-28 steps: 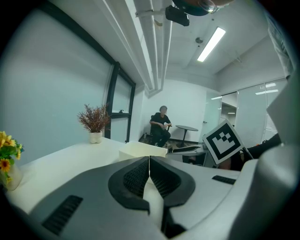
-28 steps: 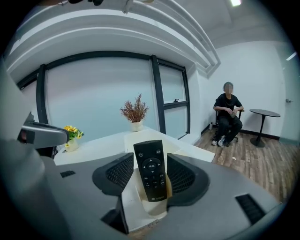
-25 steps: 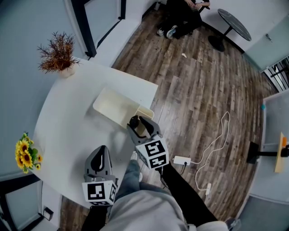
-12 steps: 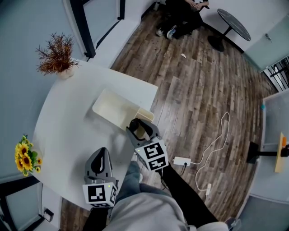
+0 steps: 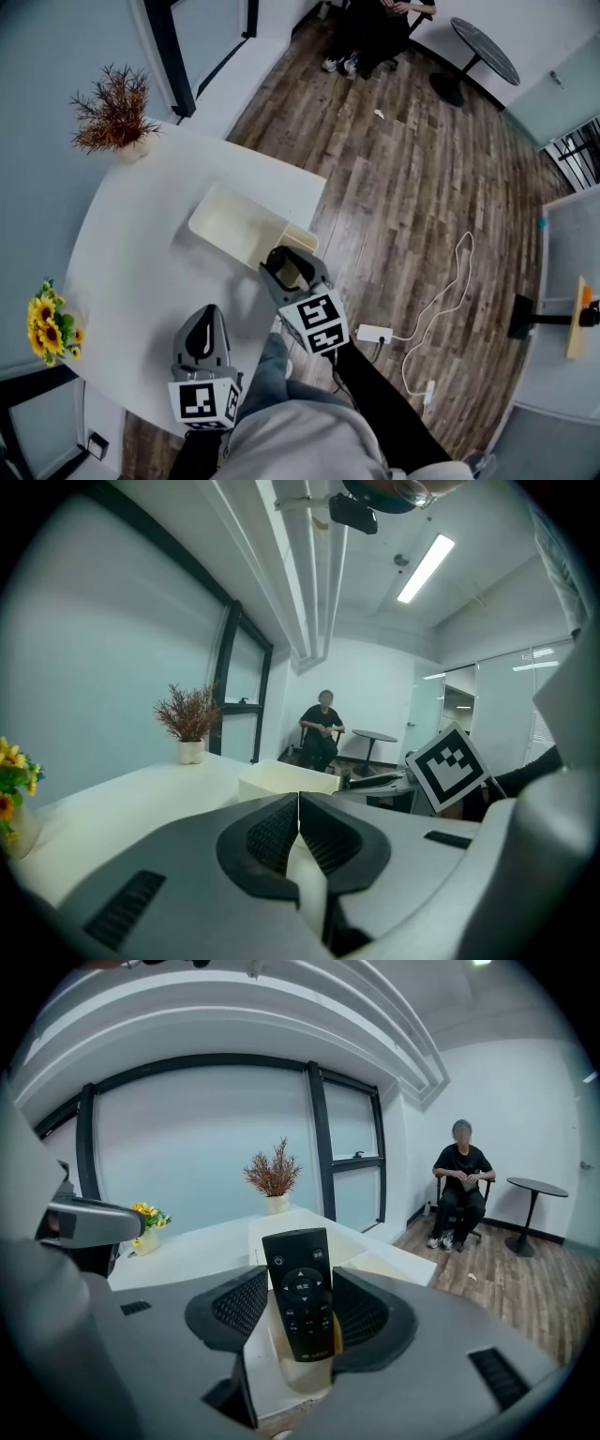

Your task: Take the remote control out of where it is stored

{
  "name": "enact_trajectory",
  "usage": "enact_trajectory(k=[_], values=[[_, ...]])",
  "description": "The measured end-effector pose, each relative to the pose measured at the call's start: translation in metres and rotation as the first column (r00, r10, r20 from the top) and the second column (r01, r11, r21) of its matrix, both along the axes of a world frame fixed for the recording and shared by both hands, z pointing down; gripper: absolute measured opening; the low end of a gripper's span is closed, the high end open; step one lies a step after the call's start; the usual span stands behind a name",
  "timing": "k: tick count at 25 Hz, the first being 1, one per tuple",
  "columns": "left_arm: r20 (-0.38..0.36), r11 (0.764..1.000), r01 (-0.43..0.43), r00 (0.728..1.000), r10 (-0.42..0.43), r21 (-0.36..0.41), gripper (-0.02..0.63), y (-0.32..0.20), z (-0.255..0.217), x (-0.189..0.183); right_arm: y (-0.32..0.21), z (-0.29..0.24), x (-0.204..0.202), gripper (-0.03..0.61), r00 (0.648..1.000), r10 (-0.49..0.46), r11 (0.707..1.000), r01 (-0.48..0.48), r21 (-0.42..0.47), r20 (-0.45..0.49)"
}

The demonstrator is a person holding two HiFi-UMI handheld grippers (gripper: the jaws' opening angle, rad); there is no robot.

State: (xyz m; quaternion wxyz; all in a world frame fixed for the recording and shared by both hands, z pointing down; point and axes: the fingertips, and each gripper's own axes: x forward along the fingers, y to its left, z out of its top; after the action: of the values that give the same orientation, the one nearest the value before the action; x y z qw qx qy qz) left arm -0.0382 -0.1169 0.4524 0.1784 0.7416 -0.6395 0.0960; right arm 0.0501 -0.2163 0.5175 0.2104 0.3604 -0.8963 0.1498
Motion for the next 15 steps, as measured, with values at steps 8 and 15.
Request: enact_trajectory(k=[8, 15], values=[[0.001, 1.000, 0.005, 1.000, -0.005, 0.003, 0.009, 0.0004, -0.0011, -0.0002, -0.0002, -0.0013, 0.0008, 0.201, 1.000, -0.006, 1.000, 0.006, 0.008, -0.016], [0.003, 1.000, 0.008, 1.000, -0.008, 0.010, 0.009, 0.0026, -0.0022, -0.0004, 0.0011, -0.0017, 0.0036, 0.199, 1.000, 0.007, 1.000, -0.007, 0.018, -0.022]])
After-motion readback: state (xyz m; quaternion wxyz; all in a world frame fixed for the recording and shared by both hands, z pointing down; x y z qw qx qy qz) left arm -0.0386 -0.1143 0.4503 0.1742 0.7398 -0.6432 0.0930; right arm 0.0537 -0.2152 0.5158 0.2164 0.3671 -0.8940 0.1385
